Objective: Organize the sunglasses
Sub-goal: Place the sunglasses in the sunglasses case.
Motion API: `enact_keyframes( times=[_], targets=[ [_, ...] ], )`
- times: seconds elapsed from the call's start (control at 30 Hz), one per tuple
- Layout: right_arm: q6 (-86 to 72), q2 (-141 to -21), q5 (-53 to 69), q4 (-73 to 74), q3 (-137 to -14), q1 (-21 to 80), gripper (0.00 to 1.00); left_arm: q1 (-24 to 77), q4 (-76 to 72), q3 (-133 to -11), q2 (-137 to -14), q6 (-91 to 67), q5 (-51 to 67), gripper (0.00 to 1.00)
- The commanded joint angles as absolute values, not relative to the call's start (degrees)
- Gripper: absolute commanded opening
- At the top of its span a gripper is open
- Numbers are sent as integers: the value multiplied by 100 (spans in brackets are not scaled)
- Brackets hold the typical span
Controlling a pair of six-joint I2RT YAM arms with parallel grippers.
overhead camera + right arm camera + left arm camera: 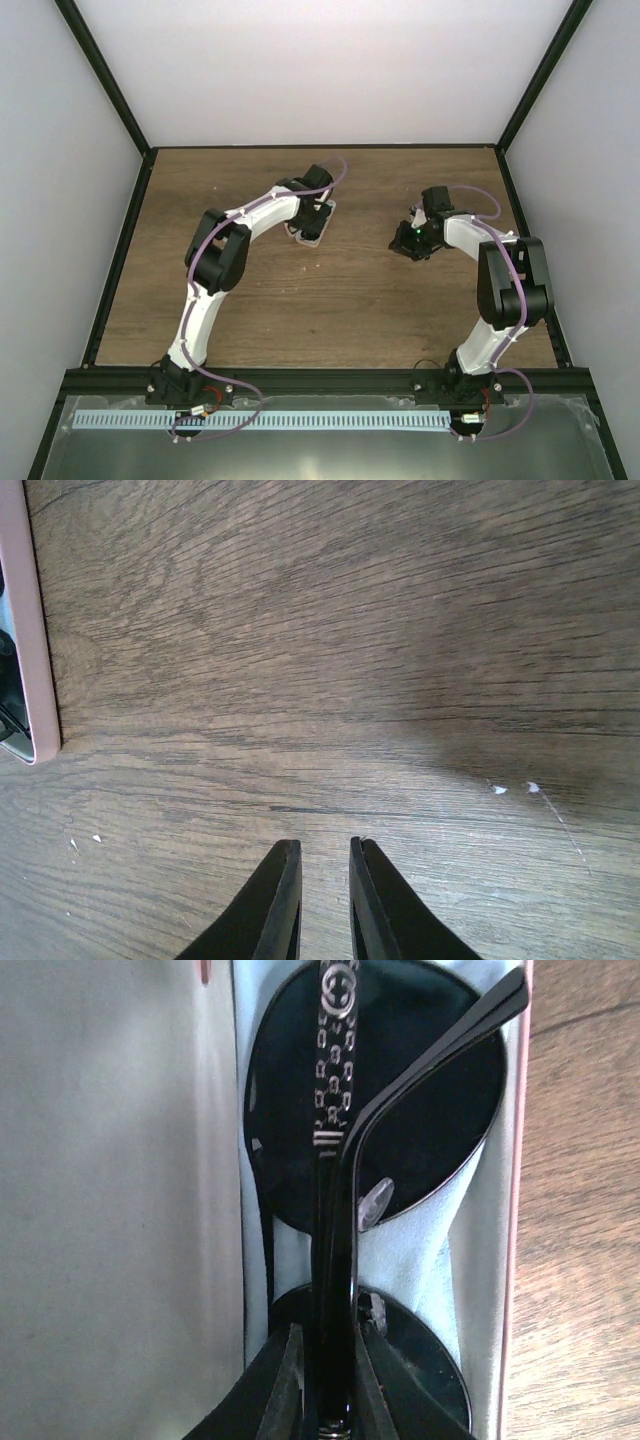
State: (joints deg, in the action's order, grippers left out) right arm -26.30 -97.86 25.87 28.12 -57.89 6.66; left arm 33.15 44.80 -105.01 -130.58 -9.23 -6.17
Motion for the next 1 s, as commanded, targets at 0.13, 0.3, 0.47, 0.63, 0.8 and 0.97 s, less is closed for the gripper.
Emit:
enact_keyframes(
  times=[0.13,0.3,0.47,0.63,0.8,0.97],
  targets=[
    [-2527,-9844,2688,2745,-5862,624,16,3357,4531,-10128,-12890,-836,-811,24],
    [-2538,-9844,2700,2729,-5880,620,16,3374,4496,-10049,-12692,-827,-747,28],
    [-2542,-9851,2720,2733,-5886,624,16,3397,4539,-10112,-12632,-808,-737,30],
    [-2545,-9835,2726,2742,-5889,624,16,3427,4544,-10154,-12564,-806,-738,31],
    [-2541,-9850,2755,2736,-5897,624,16,3449,4564,-10257,-12444,-803,-730,45],
    [-2541,-9862,2780,2744,-5924,624,16,3454,4588,-10342,-12410,-798,-777,46]
  ],
)
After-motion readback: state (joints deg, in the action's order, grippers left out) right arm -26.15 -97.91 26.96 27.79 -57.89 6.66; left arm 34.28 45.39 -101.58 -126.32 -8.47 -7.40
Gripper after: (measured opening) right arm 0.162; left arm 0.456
